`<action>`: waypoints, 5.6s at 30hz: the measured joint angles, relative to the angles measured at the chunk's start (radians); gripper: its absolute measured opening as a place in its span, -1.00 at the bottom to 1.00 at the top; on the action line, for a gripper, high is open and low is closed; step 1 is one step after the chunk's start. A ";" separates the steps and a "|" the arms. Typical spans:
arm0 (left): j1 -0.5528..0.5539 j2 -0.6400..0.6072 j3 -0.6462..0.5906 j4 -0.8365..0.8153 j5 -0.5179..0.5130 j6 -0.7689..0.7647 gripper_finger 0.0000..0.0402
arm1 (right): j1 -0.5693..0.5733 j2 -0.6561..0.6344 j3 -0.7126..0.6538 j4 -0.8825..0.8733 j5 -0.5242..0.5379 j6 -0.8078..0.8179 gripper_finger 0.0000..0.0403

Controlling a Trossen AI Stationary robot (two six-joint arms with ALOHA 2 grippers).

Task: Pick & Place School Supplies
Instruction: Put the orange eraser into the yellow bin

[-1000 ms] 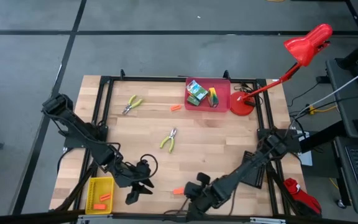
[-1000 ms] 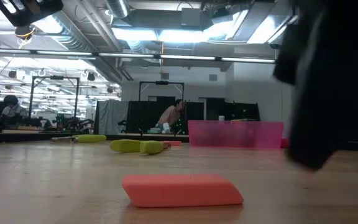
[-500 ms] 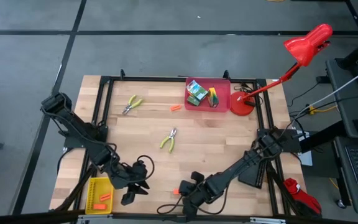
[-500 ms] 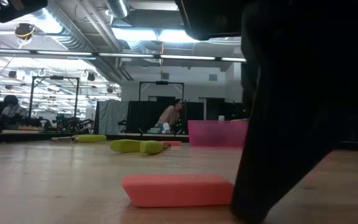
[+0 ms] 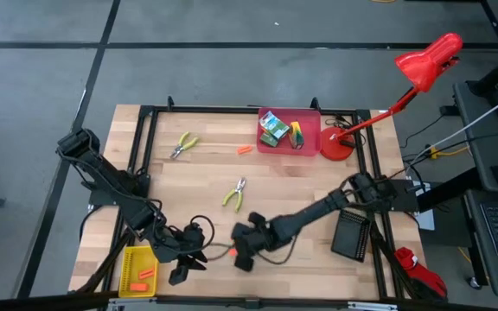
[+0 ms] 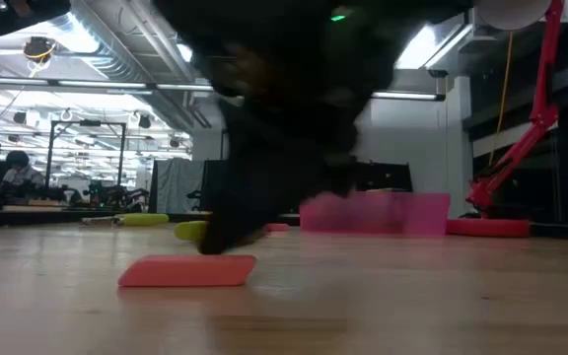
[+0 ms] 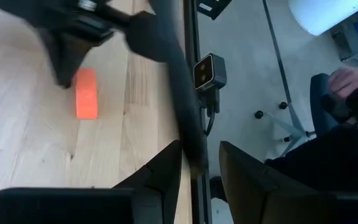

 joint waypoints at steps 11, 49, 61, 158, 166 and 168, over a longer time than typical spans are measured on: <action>0.001 0.000 0.000 -0.089 -0.059 -0.030 -0.46 | -0.049 -0.078 -0.001 0.004 -0.060 -0.053 -1.00; 0.151 0.453 0.052 0.257 -0.233 0.320 -0.01 | 0.416 -0.296 0.000 -0.381 0.378 0.658 -0.43; 0.161 0.560 0.133 0.167 -0.240 0.326 -0.01 | 0.436 -0.296 0.000 -0.373 0.377 0.685 -0.43; 0.080 0.033 0.089 -0.790 -0.530 -0.596 0.00 | 0.400 -0.314 0.001 -0.325 0.836 0.811 -0.43; 0.443 -0.069 -0.057 -0.284 -0.225 0.047 -0.12 | 0.321 -0.367 0.001 -0.321 0.843 0.687 -0.43; 0.548 -0.071 -0.101 -0.160 -0.070 0.150 -0.14 | 0.298 -0.381 0.001 -0.320 0.825 0.656 -0.43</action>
